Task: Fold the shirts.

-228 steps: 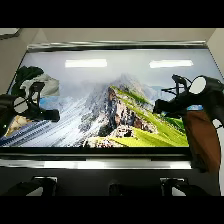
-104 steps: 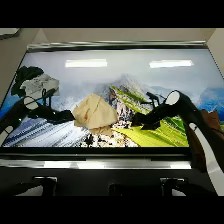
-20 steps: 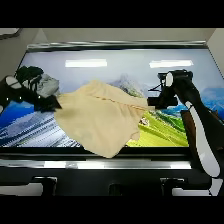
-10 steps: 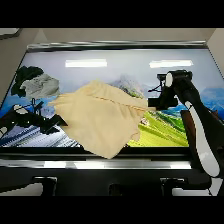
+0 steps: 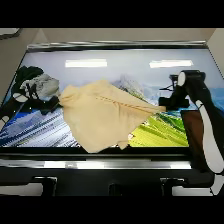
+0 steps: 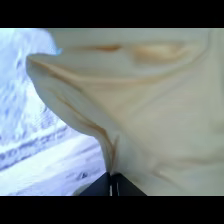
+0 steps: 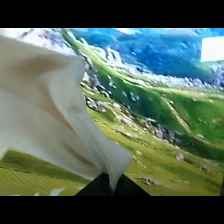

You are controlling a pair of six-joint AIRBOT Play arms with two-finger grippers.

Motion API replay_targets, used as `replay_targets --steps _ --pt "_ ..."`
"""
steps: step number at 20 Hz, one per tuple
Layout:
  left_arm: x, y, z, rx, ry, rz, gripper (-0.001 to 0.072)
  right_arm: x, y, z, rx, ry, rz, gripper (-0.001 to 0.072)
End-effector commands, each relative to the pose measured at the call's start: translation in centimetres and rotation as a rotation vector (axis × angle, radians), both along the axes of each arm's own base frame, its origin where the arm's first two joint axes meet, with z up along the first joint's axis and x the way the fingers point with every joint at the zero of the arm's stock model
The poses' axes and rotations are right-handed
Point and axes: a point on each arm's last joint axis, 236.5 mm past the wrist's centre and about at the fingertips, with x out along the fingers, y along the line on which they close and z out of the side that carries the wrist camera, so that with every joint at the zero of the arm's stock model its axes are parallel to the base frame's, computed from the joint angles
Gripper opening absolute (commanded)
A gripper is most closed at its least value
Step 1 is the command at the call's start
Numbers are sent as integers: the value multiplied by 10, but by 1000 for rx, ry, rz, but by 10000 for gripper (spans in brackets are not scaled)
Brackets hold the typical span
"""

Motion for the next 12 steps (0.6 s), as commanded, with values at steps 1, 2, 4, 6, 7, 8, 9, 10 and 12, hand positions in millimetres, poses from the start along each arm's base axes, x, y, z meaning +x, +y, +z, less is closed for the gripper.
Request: replay_targets --steps 1,2,4,6,7,8,9,10,12 --pt "64 2 38 -24 -84 6 31 -61 11 -14 267 223 -104 38" --pt "72 -5 35 -35 -64 -33 31 -79 26 -20 342 266 -97 39" --pt "75 -24 26 -59 -9 -113 109 -107 46 -33 407 292 -92 39" --pt "62 -36 24 -69 47 -204 587 -119 50 -38 411 275 -103 39" --pt "47 -33 26 -39 72 -282 585 -121 50 -35 408 264 -102 39" --pt "27 -18 25 27 130 -336 537 -120 50 -31 407 248 -99 39" --pt "6 7 23 125 209 -363 454 -117 49 -28 404 228 -98 39" --pt "-17 36 23 235 292 -376 452 -115 49 -26 401 209 -97 38" --pt "-56 67 29 318 375 -349 456 -111 48 -26 397 190 -99 37"
